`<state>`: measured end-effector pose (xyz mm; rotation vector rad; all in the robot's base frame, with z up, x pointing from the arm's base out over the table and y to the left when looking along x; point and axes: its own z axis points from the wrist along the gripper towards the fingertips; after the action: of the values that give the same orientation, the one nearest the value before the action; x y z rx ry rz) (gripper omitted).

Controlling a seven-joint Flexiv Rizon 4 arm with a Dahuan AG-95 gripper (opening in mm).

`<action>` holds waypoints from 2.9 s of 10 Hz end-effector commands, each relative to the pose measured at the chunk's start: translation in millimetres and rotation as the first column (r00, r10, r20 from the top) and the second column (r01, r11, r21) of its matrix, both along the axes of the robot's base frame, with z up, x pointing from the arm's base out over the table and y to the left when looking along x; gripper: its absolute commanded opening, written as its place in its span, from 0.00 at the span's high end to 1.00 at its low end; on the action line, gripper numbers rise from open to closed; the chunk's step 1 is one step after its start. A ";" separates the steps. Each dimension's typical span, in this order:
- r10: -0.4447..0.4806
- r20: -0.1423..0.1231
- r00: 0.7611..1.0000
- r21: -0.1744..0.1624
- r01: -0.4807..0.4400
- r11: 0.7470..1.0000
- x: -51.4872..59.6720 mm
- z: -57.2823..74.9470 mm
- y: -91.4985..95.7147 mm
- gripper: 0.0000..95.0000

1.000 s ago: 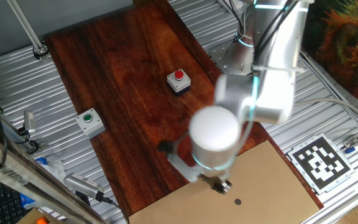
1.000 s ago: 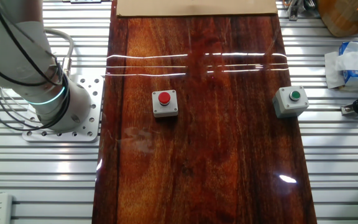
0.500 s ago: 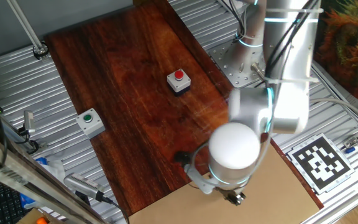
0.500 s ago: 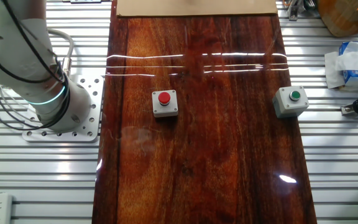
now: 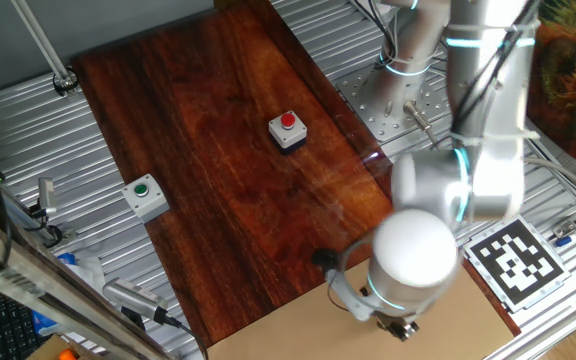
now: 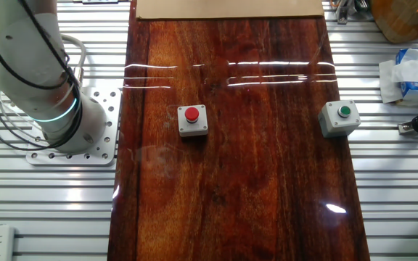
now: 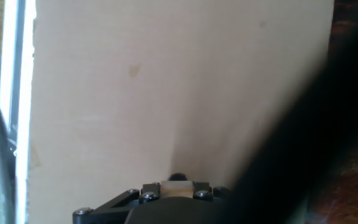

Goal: Grab the block and place it at the designated location

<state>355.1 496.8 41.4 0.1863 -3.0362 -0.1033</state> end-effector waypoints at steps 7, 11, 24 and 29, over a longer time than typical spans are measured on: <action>-0.017 0.019 1.000 -0.008 0.017 1.000 -1.4 -7.5 2.9 1.00; -0.032 0.041 0.999 -0.044 0.034 0.998 17.4 26.7 2.3 1.00; -0.024 0.065 0.998 -0.059 0.028 0.998 10.6 25.1 -6.1 1.00; -0.020 0.071 0.997 -0.063 0.025 0.998 10.7 14.8 -7.9 1.00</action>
<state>365.6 488.7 56.1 0.1540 -3.1108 -0.0035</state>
